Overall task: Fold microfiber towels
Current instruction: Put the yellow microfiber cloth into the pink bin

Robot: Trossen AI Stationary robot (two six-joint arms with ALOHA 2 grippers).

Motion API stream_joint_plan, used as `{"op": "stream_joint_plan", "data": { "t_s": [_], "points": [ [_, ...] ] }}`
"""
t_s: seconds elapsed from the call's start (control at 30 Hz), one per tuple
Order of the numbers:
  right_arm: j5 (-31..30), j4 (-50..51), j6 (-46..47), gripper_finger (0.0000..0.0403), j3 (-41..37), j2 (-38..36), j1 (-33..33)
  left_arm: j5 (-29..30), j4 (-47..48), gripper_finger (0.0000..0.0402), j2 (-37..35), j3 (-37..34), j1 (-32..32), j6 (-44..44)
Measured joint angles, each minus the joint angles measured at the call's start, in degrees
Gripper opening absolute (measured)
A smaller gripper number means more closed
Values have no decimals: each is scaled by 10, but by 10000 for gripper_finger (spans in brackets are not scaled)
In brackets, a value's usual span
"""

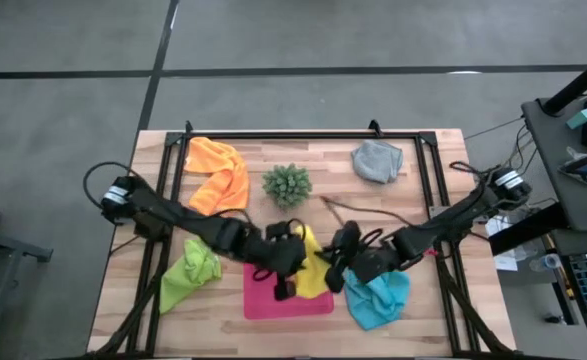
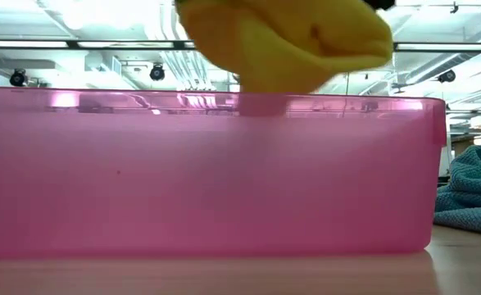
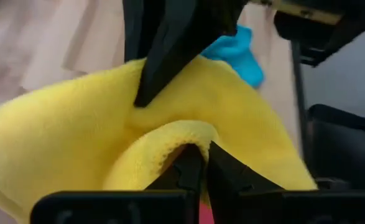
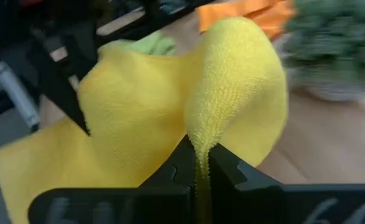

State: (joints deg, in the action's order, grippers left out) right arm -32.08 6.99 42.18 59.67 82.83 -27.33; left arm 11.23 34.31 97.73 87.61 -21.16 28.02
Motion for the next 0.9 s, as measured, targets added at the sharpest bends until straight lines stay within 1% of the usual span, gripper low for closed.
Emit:
{"op": "stream_joint_plan", "data": {
  "t_s": [0.13, 0.23, 0.47, 0.63, 0.7, 0.8, 0.9],
  "points": [
    [36, 37, -37, 11, 68, 49, -3, 7, -3, 0, -2, 1, -38, 48],
    [36, 83, -81, 11, 118, 78, -2, 15, -6, 0, 4, 1, -61, 95],
    [46, 168, -276, 11, 214, 142, -1, 63, -8, 0, 36, 1, -85, 184],
    [74, 176, -358, 11, 235, 185, 9, 58, -3, 0, 60, 1, -88, 212],
    [103, 176, -371, 11, 236, 196, 18, 52, -2, 0, 61, 1, -89, 211],
    [171, 177, -380, 11, 235, 203, 36, 51, 22, 0, 60, 1, -90, 212],
    [181, 176, -391, 11, 235, 212, 51, 49, 40, 0, 60, 1, -92, 213]
  ]
}}
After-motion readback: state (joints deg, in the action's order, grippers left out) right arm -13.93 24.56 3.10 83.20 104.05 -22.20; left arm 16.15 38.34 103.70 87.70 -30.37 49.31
